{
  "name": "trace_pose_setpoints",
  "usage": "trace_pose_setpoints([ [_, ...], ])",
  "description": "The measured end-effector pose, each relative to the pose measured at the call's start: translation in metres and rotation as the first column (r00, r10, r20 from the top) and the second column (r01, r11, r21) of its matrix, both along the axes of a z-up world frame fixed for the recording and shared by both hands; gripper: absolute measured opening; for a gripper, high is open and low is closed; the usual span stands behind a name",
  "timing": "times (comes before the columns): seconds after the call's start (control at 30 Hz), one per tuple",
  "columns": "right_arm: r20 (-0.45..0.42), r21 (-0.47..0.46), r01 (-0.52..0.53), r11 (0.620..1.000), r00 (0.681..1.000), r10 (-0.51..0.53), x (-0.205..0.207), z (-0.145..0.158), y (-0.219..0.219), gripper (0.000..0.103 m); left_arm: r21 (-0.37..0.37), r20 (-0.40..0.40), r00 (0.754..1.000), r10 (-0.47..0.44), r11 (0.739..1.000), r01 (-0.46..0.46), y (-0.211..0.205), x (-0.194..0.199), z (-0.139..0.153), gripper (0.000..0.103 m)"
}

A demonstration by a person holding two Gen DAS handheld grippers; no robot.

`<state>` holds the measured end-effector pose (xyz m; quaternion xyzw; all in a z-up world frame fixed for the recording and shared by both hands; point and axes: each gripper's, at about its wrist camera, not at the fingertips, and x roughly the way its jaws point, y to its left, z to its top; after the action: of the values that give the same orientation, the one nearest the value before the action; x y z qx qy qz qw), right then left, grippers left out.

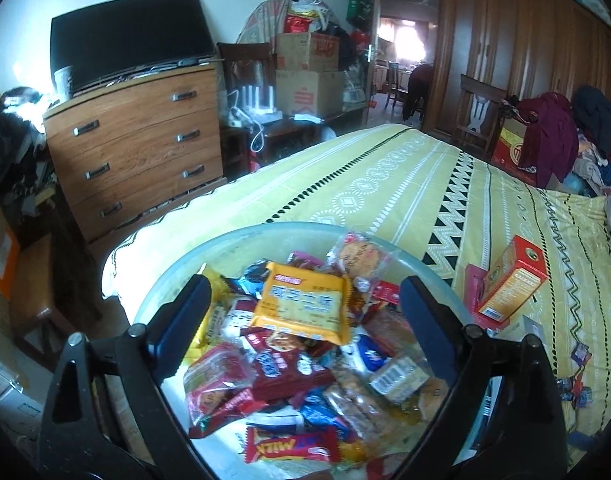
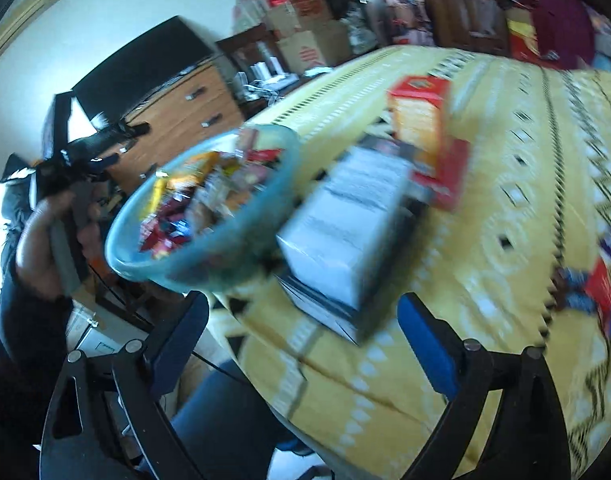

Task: Organize snacks
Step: 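Move both tools back over the snacks on the bed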

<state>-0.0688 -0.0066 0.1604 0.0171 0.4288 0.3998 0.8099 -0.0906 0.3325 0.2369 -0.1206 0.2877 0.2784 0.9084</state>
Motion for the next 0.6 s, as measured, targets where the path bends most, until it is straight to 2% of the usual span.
trace_pose_setpoints([
  [0.2, -0.056, -0.018, 0.076, 0.997, 0.995, -0.077, -0.01, -0.03, -0.051, 0.097, 0.019, 0.011, 0.999, -0.047, 0.999, 0.046, -0.039, 0.007, 0.007, 0.101],
  [0.33, -0.065, -0.024, 0.113, 0.993, 0.991, -0.114, -0.017, -0.042, -0.08, 0.097, -0.006, 0.053, 0.985, -0.166, 0.986, 0.166, -0.082, 0.01, 0.012, 0.101],
  [0.4, -0.05, -0.019, 0.142, 0.99, 0.988, -0.143, -0.021, -0.044, -0.096, 0.097, -0.021, 0.075, 0.962, -0.263, 0.964, 0.265, -0.111, 0.013, 0.014, 0.101],
  [0.47, -0.05, 0.008, 0.189, 0.982, 0.981, -0.188, -0.021, -0.047, -0.119, 0.094, -0.031, 0.073, 0.928, -0.366, 0.929, 0.369, -0.147, 0.021, 0.014, 0.101],
  [0.53, -0.061, 0.042, 0.241, 0.97, 0.969, -0.238, -0.018, -0.051, -0.146, 0.081, -0.031, 0.056, 0.885, -0.463, 0.885, 0.465, -0.184, 0.03, 0.012, 0.101],
  [0.57, -0.068, 0.047, 0.271, 0.961, 0.961, -0.268, -0.015, -0.054, -0.162, 0.077, -0.024, 0.047, 0.866, -0.499, 0.866, 0.5, -0.202, 0.033, 0.01, 0.101],
  [0.6, -0.072, 0.046, 0.298, 0.953, 0.953, -0.294, -0.011, -0.057, -0.175, 0.068, -0.02, 0.034, 0.842, -0.538, 0.842, 0.539, -0.221, 0.038, 0.008, 0.101],
])
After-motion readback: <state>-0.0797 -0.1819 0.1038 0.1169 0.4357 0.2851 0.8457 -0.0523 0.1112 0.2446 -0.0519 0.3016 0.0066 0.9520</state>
